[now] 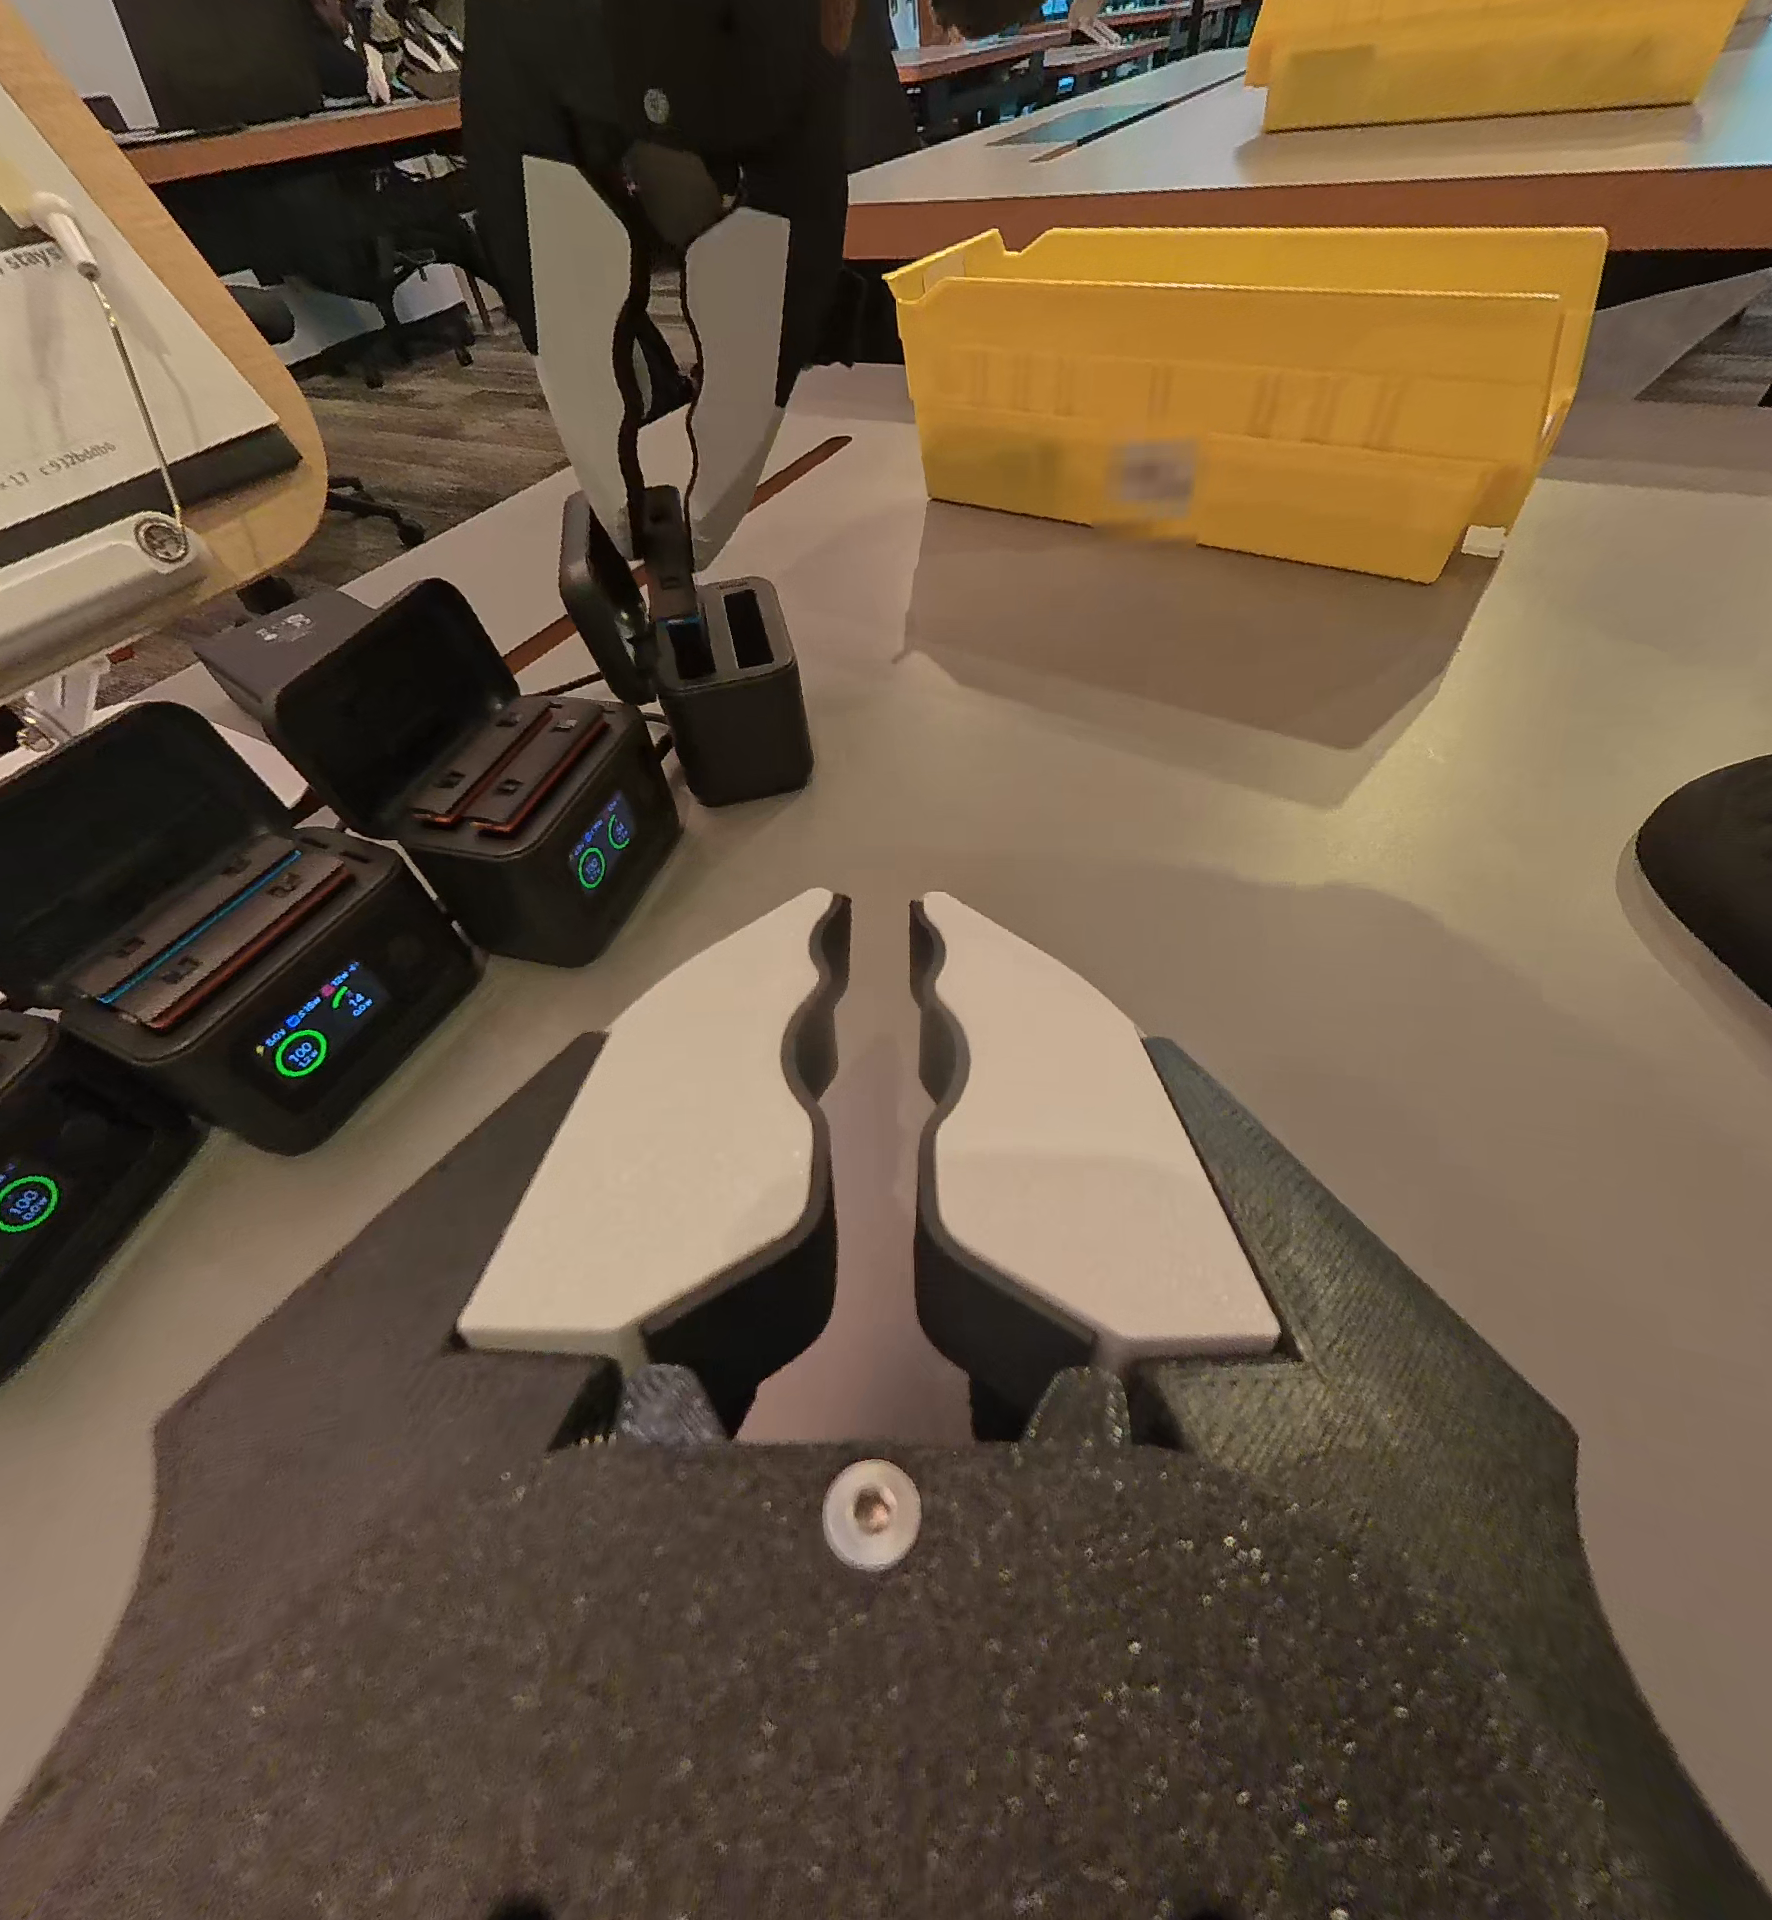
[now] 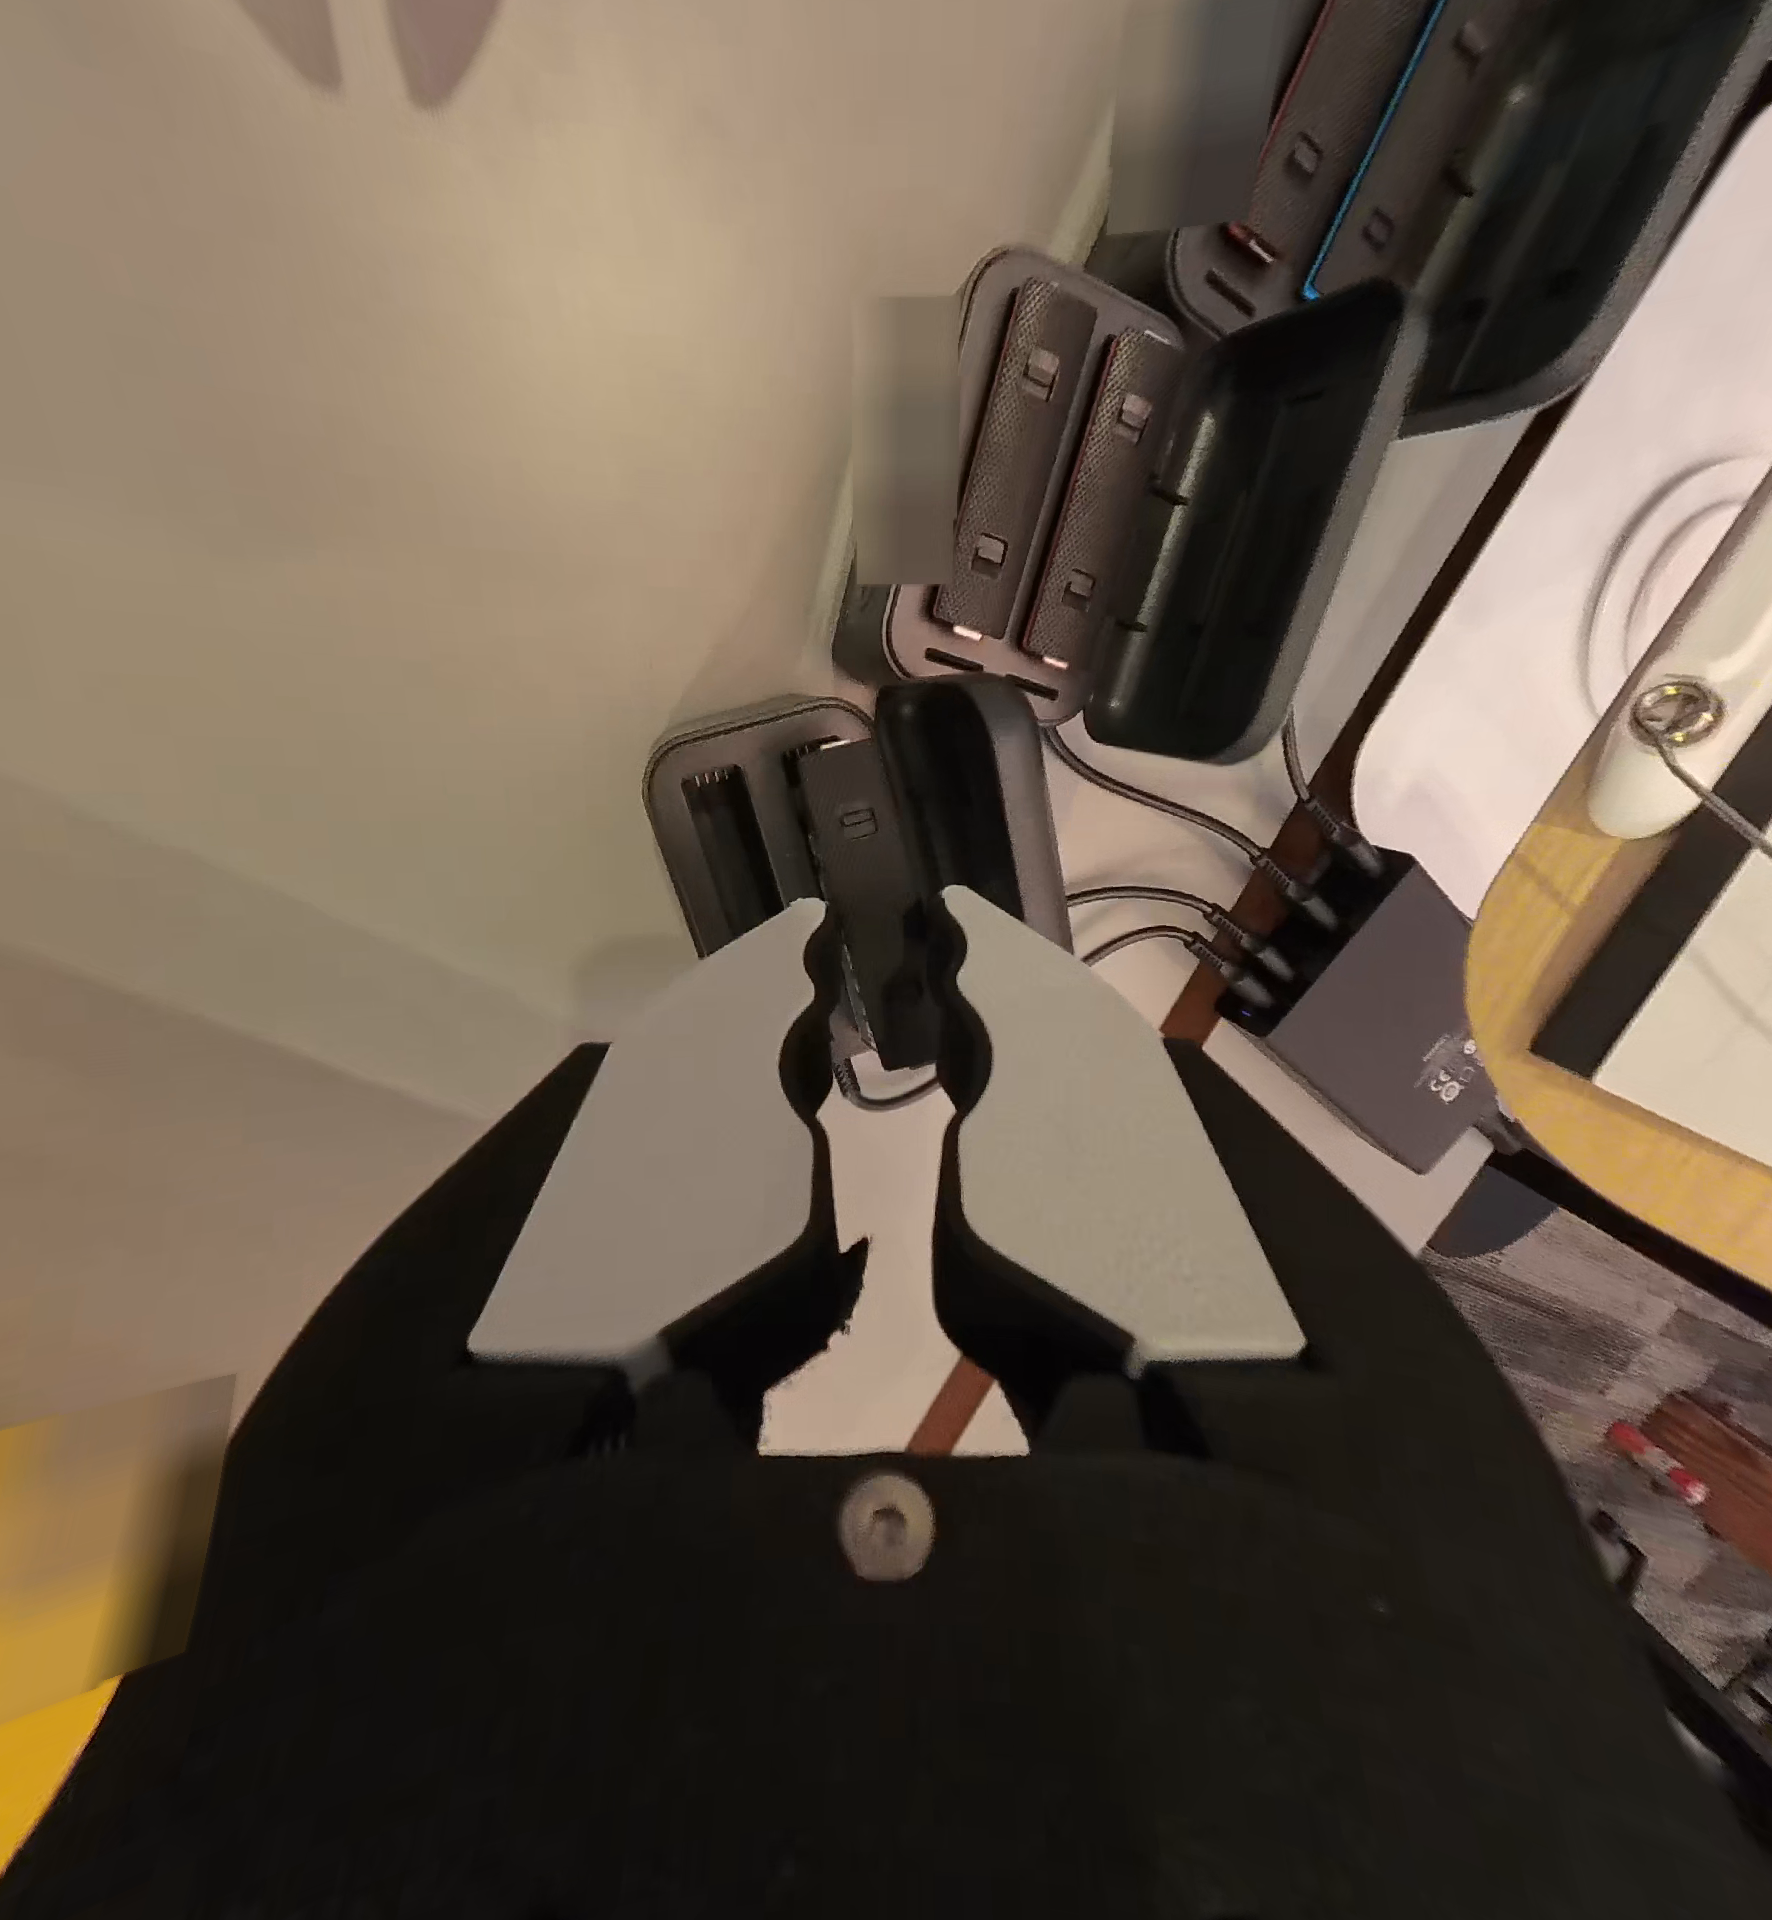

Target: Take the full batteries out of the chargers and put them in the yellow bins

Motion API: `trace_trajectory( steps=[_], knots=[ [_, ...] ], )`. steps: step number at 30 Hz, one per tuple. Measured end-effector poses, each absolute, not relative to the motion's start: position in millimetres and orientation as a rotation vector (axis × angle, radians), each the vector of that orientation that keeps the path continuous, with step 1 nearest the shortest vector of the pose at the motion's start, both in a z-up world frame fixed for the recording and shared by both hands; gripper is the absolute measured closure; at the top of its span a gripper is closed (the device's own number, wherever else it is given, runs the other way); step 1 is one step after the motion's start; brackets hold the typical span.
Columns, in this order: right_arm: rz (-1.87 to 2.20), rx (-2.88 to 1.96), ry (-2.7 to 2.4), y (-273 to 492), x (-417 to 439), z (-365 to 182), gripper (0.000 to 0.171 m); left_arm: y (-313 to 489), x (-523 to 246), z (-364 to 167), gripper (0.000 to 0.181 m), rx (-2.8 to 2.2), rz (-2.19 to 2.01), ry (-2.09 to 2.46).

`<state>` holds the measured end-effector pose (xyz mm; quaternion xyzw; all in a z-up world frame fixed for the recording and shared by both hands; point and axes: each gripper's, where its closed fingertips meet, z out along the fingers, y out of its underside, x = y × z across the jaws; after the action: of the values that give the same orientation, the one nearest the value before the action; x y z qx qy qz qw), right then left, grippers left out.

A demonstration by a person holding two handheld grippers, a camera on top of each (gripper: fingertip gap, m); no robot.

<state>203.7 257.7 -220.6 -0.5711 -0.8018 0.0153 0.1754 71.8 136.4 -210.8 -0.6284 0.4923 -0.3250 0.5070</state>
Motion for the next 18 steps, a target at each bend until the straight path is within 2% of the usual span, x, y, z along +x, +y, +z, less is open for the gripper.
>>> trace_trajectory(
  steps=[18],
  knots=[
    [0.385,-1.707,-1.972,261.6,202.7,-215.8,0.156,134.5,74.1,-218.6,0.172,-1.531,-0.787,1.214]
  ],
)
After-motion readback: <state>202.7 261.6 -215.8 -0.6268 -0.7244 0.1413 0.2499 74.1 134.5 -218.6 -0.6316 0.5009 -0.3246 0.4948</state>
